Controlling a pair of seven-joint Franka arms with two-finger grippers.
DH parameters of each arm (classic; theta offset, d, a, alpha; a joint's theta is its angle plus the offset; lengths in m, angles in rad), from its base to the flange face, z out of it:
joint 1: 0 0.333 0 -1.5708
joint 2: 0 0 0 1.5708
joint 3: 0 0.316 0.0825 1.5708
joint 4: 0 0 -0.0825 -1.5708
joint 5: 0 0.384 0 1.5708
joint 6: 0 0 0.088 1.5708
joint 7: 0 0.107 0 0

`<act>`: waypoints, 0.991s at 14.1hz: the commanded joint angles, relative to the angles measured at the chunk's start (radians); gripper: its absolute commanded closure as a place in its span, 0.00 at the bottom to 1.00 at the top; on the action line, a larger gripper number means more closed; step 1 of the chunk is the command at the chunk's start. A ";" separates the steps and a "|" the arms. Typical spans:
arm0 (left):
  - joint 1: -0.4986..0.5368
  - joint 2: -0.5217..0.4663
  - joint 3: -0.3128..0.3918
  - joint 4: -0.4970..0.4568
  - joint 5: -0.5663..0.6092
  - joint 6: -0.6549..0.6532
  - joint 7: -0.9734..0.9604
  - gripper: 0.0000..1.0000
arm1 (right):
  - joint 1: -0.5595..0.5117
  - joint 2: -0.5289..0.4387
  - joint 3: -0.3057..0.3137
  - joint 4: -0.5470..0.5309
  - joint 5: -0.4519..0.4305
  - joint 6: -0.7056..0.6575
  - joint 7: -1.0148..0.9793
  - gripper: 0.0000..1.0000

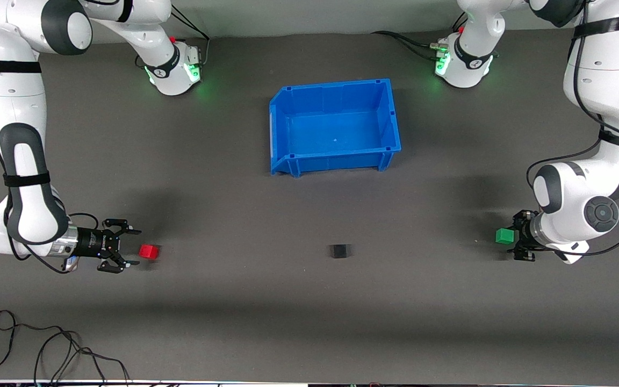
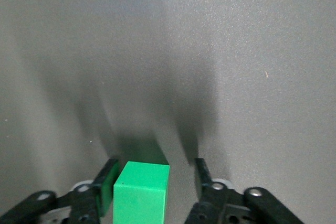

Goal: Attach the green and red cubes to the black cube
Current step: 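Close the right gripper on the red cube while the left gripper grasps green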

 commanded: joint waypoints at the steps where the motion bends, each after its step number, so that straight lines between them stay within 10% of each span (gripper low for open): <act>1: -0.012 -0.026 0.006 -0.031 -0.004 0.013 -0.015 0.42 | 0.009 0.006 -0.002 -0.015 0.030 0.035 -0.055 0.00; 14: -0.021 -0.028 0.006 -0.030 -0.003 -0.001 0.002 1.00 | 0.021 0.043 0.001 -0.024 0.105 0.103 -0.115 0.00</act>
